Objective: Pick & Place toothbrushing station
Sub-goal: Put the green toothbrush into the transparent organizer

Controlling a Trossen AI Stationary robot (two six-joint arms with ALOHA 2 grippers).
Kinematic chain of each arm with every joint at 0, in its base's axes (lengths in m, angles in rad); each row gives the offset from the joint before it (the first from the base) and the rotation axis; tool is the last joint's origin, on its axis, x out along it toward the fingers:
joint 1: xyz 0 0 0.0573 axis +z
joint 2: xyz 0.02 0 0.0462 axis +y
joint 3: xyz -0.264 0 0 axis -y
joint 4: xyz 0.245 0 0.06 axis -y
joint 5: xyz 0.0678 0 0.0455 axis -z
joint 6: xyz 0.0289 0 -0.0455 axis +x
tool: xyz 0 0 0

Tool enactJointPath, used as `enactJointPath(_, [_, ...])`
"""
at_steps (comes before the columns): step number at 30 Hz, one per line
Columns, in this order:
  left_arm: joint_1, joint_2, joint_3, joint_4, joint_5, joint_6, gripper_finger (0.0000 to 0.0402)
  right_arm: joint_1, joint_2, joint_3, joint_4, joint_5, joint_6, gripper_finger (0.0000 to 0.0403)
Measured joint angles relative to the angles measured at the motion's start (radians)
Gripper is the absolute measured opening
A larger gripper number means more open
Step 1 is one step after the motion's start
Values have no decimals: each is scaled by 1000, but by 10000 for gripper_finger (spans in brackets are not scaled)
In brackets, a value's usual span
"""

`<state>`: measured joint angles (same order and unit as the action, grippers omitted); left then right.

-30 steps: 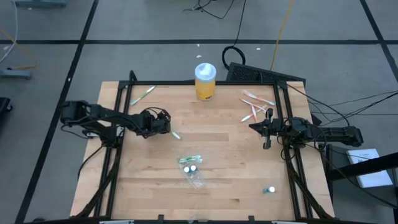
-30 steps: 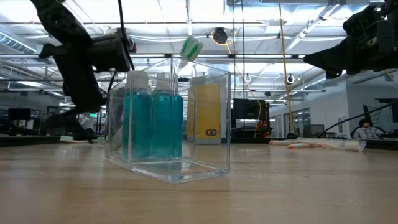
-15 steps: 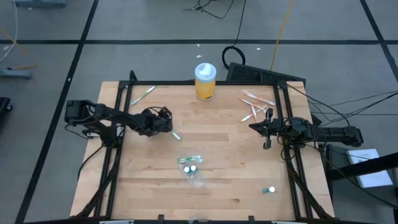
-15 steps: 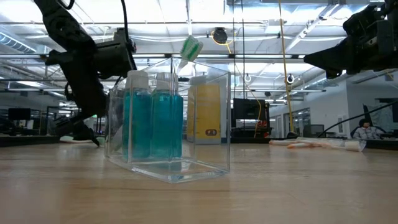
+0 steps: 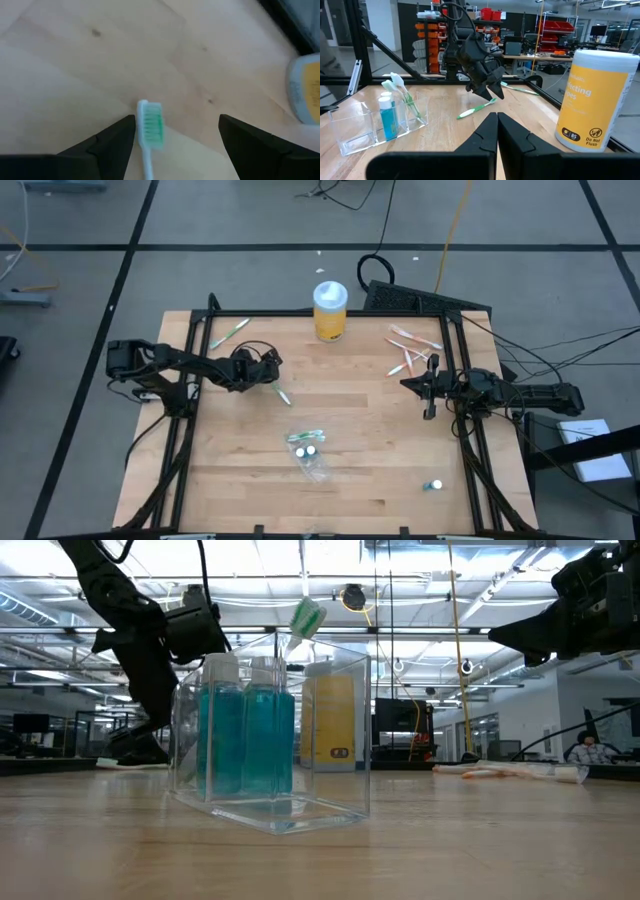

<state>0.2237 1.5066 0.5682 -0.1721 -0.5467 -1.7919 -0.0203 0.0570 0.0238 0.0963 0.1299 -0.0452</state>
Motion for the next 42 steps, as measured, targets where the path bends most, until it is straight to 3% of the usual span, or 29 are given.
enactJointPath(10, [3,125,8,48,-12,-38,296,0,0,0,0,0,0,4])
enactJointPath(19, [2,141,10,74,-15,5,290,0,0,0,0,0,0,4])
enactJointPath(29, [-12,143,7,60,1,37,197,0,0,0,0,0,0,4])
enactJointPath(42, [-17,143,7,50,42,93,109,0,0,0,0,0,0,4])
